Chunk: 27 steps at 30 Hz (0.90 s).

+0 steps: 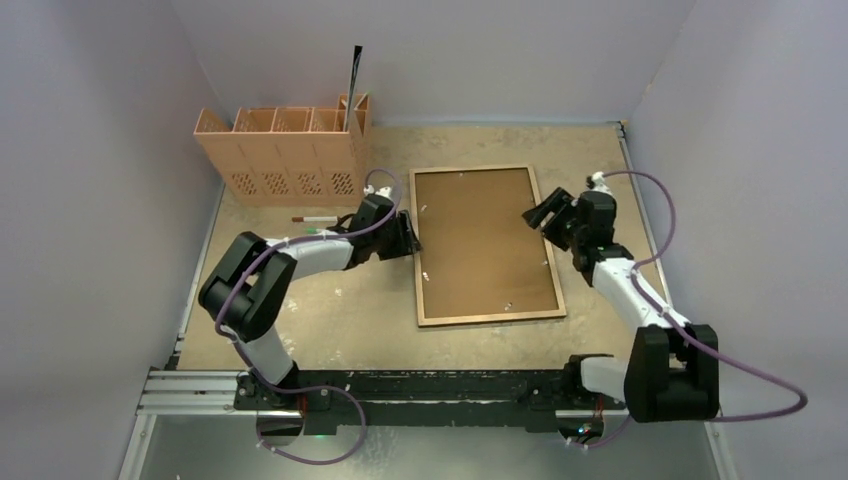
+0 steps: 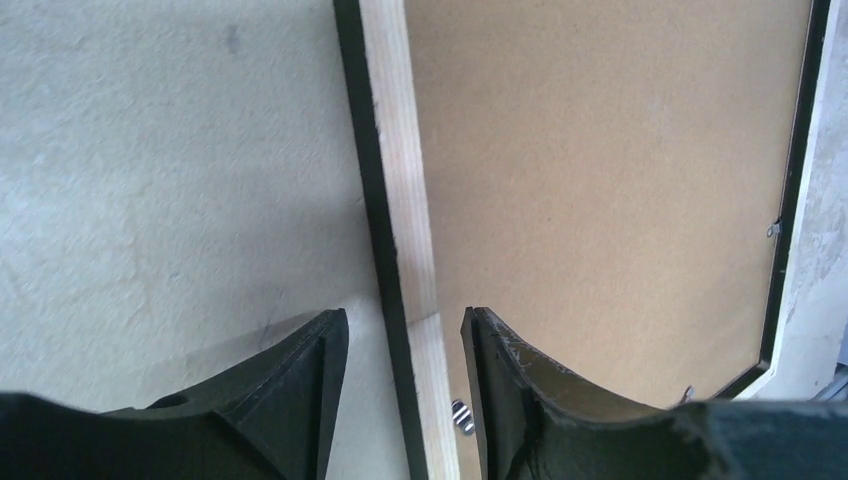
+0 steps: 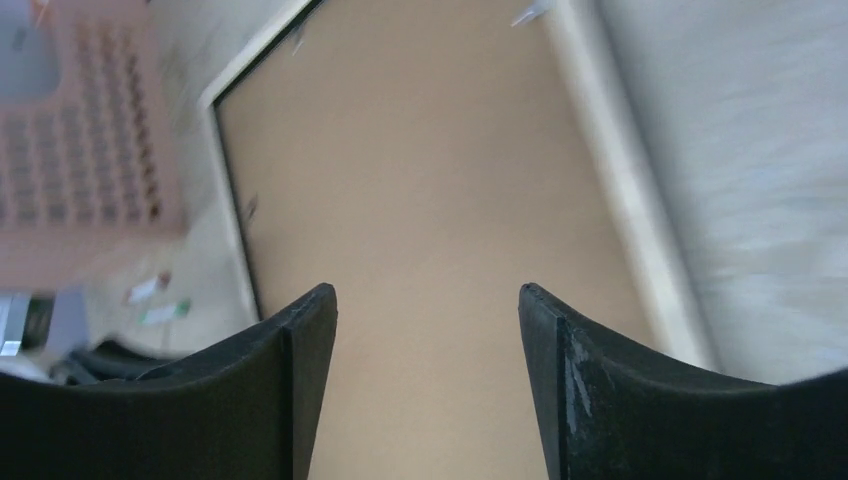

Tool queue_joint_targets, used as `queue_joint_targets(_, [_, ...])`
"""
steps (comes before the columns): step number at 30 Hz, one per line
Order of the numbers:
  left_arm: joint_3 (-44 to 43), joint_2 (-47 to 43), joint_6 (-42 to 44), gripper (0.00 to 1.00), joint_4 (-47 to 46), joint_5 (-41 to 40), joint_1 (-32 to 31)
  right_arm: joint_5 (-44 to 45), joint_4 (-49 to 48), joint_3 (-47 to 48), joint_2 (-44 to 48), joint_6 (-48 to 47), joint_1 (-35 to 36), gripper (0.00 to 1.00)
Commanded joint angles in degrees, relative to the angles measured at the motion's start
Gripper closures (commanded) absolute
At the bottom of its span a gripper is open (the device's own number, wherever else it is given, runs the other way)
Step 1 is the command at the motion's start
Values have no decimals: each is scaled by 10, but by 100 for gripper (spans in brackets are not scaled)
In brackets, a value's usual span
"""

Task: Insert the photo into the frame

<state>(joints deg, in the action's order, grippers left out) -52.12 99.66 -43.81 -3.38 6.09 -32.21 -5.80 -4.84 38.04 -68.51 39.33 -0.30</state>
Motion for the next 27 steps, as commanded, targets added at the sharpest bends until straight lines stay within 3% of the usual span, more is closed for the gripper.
queue_joint_targets(1, [38,-50,1,54,-24,-14,6,-124,-80,-5,-41,18,85,33])
queue_joint_targets(5, [67,-67,2,63,-49,0,7,-182,-187,-27,-98,80,167,36])
queue_joint_targets(11, [86,-49,-6,71,-88,54,7,-213,-251,-1,-195,102,248,43])
queue_joint_targets(16, [91,-37,-13,71,-91,69,7,-229,-267,19,-251,98,277,62])
queue_joint_targets(27, [95,-17,-24,81,-74,59,8,-254,-286,44,-330,83,307,71])
